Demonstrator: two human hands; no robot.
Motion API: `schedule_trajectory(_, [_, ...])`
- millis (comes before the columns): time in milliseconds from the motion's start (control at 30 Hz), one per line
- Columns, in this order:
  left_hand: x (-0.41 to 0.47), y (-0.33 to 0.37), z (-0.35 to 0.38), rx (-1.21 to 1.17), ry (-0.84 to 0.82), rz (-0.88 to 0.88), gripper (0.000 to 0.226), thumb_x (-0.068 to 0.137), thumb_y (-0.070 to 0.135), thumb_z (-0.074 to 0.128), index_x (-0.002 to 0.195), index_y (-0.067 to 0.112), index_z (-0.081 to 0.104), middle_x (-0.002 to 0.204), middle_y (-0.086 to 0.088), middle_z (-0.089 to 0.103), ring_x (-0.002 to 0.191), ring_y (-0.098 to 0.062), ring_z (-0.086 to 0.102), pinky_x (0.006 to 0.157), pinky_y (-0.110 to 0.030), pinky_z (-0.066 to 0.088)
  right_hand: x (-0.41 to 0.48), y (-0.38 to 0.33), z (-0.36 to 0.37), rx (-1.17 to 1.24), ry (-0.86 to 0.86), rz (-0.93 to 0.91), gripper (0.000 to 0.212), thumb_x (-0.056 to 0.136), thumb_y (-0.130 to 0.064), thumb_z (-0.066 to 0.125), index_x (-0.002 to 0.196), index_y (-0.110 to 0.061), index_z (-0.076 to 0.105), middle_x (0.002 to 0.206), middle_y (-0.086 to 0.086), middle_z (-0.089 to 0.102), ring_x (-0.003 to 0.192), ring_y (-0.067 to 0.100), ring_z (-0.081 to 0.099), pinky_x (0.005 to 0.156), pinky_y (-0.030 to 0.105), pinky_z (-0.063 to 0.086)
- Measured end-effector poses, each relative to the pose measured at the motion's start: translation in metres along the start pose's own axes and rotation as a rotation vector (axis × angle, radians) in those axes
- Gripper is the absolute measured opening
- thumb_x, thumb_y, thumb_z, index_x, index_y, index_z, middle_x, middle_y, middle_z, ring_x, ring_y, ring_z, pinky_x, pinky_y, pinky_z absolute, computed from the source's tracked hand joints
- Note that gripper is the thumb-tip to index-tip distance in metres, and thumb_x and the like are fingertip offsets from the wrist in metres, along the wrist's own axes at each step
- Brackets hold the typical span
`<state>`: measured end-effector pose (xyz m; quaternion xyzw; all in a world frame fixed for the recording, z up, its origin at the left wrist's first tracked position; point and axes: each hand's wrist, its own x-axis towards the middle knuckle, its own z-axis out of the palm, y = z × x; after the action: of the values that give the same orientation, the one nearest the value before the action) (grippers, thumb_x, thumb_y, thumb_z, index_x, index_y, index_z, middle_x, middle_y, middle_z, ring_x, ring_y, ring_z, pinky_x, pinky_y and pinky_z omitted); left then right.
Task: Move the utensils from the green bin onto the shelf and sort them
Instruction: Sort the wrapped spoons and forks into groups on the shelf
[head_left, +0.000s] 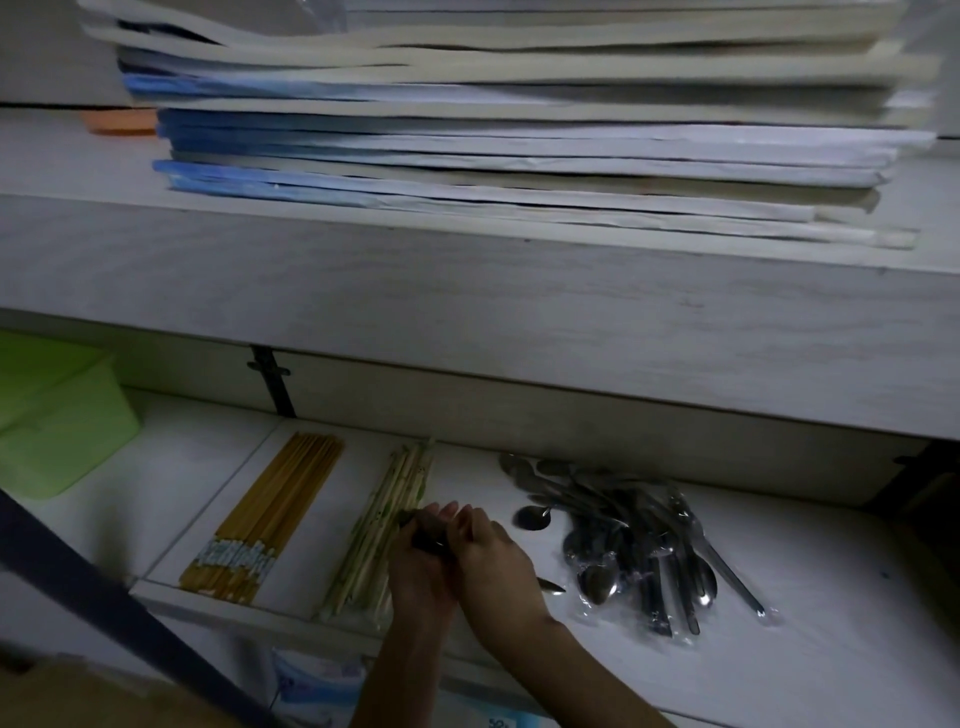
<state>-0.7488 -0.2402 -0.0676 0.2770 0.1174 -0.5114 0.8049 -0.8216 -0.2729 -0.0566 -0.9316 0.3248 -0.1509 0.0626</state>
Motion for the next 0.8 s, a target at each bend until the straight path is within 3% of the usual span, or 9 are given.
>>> schedule_trajectory(67, [-0.003,-0.002,0.002,-0.019,-0.019,0.000,0.034,0.095,0.023,0.035,0.073,0.008,0.055,0.069,-0.009,0.062,0.061,-0.020,0.064,0.077,-0.034,0.043,0.002,-0.004,-0.004,-0.051,0.012,-0.017,0.033,0.070,-0.036,0.046,0.080,-0.024,0.075,0.065,-0.006,0.060,0.046,0.008,0.055,0.034,0.017,0.038])
schedule_trajectory(200, [-0.005,-0.002,0.006,-0.019,-0.053,0.021,0.038,0.093,0.028,0.031,0.064,0.011,0.050,0.059,-0.005,0.053,0.056,-0.019,0.054,0.068,-0.031,0.038,0.002,-0.004,-0.003,-0.106,0.052,0.000,0.035,0.072,-0.042,0.045,0.073,-0.022,0.075,0.061,-0.005,0.060,0.049,0.010,0.056,0.038,0.019,0.039])
schedule_trajectory(267, [-0.004,-0.002,0.006,-0.055,-0.057,0.040,0.040,0.089,0.032,0.039,0.058,0.012,0.054,0.058,-0.003,0.052,0.054,-0.018,0.055,0.068,-0.031,0.038,0.002,-0.002,0.002,-0.137,0.065,-0.014,0.024,0.065,-0.045,0.066,0.076,-0.025,0.074,0.063,-0.005,0.060,0.051,0.009,0.056,0.037,0.019,0.039])
schedule_trajectory(333, [-0.002,-0.002,0.005,-0.067,-0.036,0.050,0.040,0.087,0.041,0.042,0.061,0.013,0.053,0.058,-0.003,0.053,0.058,-0.019,0.055,0.069,-0.031,0.038,0.001,-0.001,0.006,-0.119,0.037,-0.016,0.036,0.048,-0.043,0.083,0.077,-0.025,0.073,0.064,-0.005,0.060,0.050,0.008,0.056,0.035,0.019,0.039])
schedule_trajectory(367, [-0.002,-0.002,0.005,-0.063,-0.029,0.052,0.043,0.089,0.044,0.040,0.064,0.013,0.052,0.057,-0.003,0.054,0.058,-0.019,0.055,0.069,-0.032,0.038,0.001,0.000,0.004,-0.105,0.057,-0.019,0.033,0.051,-0.043,0.082,0.077,-0.025,0.073,0.064,-0.006,0.060,0.049,0.008,0.056,0.034,0.018,0.038])
schedule_trajectory(433, [-0.003,-0.002,0.007,-0.027,-0.038,0.027,0.042,0.093,0.043,0.035,0.066,0.013,0.049,0.056,-0.003,0.054,0.058,-0.019,0.054,0.069,-0.032,0.037,0.001,0.000,0.001,-0.071,0.060,-0.003,0.024,0.070,-0.041,0.055,0.074,-0.025,0.073,0.063,-0.007,0.059,0.047,0.007,0.055,0.032,0.018,0.036])
schedule_trajectory(500, [-0.002,-0.003,0.008,0.012,-0.047,-0.018,0.037,0.093,0.036,0.033,0.069,0.012,0.047,0.059,-0.004,0.052,0.064,-0.019,0.048,0.069,-0.032,0.036,0.002,-0.001,-0.001,-0.045,0.055,0.010,0.043,0.071,-0.037,0.032,0.072,-0.026,0.074,0.062,-0.007,0.058,0.047,0.006,0.054,0.031,0.017,0.035])
schedule_trajectory(667, [-0.005,-0.005,0.013,0.078,-0.099,-0.015,0.022,0.083,0.024,0.041,0.064,0.013,0.042,0.053,-0.003,0.046,0.058,-0.017,0.042,0.065,-0.030,0.034,0.002,-0.002,-0.005,-0.084,0.045,-0.016,0.045,0.070,-0.037,0.029,0.074,-0.032,0.073,0.064,-0.008,0.059,0.051,0.005,0.057,0.032,0.015,0.035])
schedule_trajectory(800, [-0.004,-0.004,0.008,0.153,-0.099,-0.003,0.016,0.073,0.024,0.045,0.065,0.014,0.037,0.066,-0.006,0.037,0.061,-0.019,0.041,0.064,-0.033,0.036,0.002,0.001,-0.001,-0.024,-0.037,-0.033,0.049,0.072,-0.036,0.029,0.088,-0.027,0.074,0.073,-0.008,0.061,0.061,0.007,0.061,0.037,0.016,0.042])
